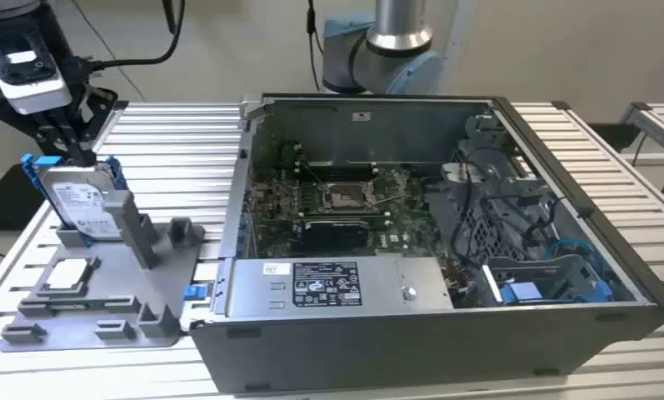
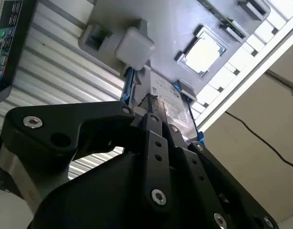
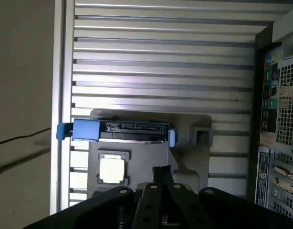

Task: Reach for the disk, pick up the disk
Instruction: 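Reach for the disk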

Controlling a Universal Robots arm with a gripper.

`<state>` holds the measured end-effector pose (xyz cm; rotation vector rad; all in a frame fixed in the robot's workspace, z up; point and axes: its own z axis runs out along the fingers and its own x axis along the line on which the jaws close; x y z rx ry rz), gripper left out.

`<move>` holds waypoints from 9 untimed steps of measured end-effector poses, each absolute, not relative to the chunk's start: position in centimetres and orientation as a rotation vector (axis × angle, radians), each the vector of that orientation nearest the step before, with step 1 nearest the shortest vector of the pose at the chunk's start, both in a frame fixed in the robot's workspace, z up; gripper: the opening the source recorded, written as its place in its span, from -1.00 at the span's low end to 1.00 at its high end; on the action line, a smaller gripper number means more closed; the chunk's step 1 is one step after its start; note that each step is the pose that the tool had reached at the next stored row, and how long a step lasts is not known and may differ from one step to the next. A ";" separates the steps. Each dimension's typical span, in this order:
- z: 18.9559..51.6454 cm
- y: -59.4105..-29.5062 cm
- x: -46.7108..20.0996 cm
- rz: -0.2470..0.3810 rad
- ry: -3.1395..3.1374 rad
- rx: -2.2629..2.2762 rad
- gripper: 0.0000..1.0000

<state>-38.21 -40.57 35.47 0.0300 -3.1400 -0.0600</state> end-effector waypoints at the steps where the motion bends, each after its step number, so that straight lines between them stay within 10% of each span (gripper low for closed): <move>1: 35.5 -40.6 -38.2 -0.060 -3.140 0.030 -1.00; 9: 35.5 -40.6 -38.2 -0.060 -3.140 0.030 -1.00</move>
